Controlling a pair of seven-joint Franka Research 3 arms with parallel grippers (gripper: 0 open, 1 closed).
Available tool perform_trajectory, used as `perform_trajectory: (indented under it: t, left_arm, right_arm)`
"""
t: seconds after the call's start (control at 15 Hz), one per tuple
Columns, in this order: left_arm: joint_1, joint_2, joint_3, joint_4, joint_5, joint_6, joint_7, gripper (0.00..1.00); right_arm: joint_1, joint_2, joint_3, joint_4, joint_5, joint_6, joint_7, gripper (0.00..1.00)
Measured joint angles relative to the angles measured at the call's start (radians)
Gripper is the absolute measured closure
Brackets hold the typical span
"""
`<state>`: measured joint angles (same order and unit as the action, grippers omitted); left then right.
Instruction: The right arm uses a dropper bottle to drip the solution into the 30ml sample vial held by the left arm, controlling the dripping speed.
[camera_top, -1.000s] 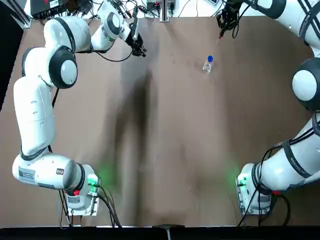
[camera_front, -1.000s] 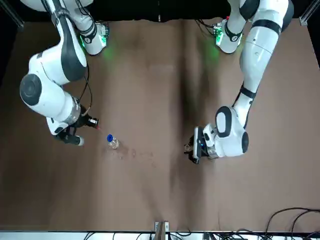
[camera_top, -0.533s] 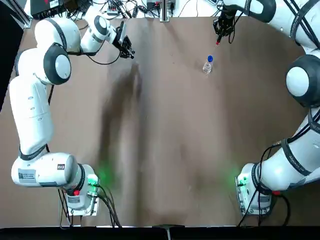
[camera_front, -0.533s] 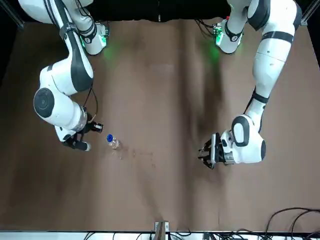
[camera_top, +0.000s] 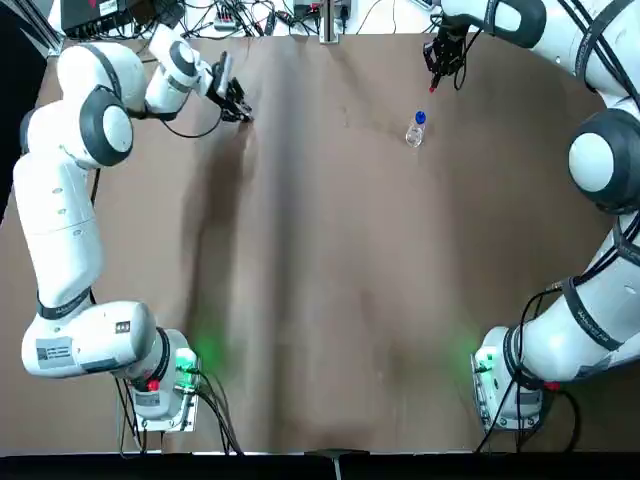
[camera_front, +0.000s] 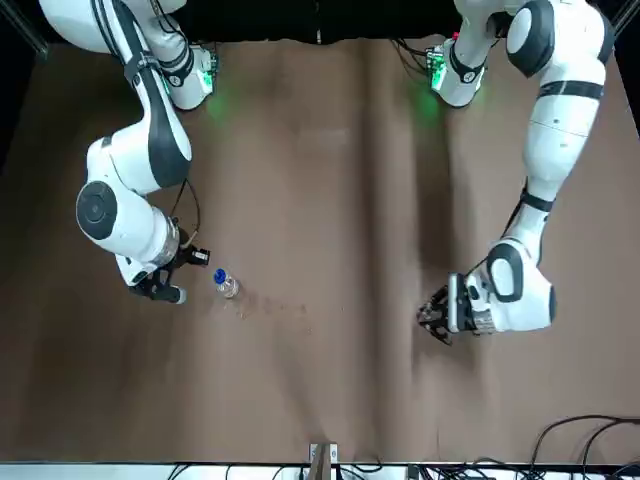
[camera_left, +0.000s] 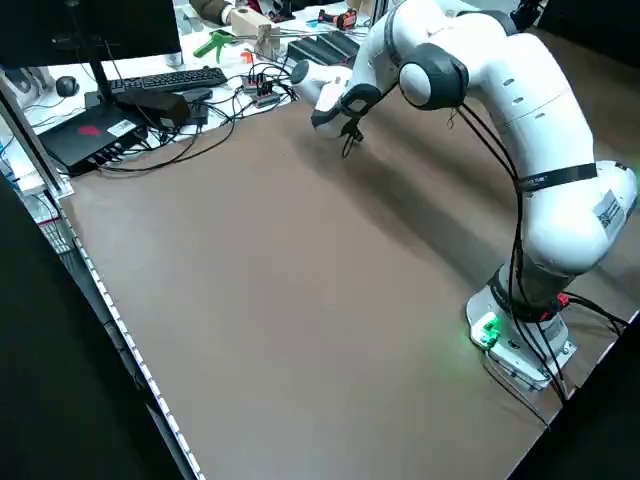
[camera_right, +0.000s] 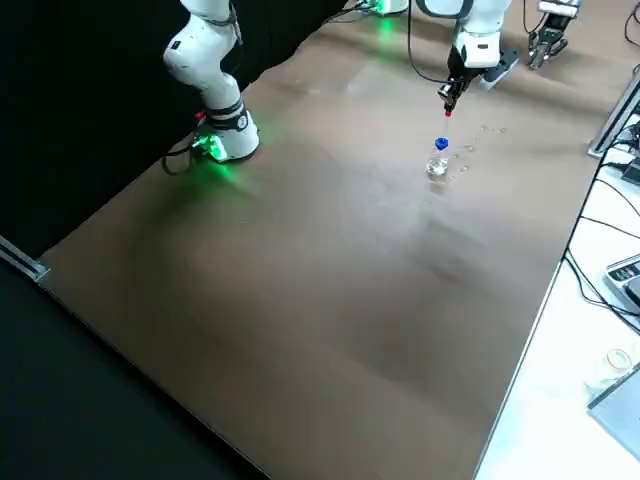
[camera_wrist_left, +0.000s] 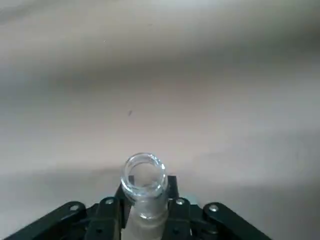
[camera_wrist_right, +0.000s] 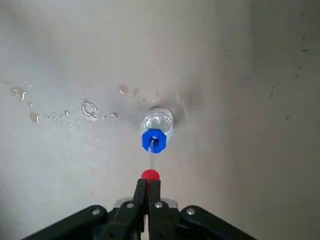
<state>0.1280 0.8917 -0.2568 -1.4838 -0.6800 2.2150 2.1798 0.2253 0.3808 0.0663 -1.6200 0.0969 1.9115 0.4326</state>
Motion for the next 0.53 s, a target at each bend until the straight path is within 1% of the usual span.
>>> perform_trajectory:
  t: [0.2, 0.53]
  left_arm:
    - [0.047, 0.000, 0.000, 0.001, 0.000, -0.007, 0.019, 0.69]
    - [0.019, 0.000, -0.016, 0.001, 0.000, -0.007, -0.010, 0.69]
  right_arm:
    - [0.004, 0.006, 0.000, 0.000, 0.000, 0.007, 0.000, 0.96]
    - [0.005, 0.019, 0.000, 0.000, -0.003, 0.014, -0.001, 0.96]
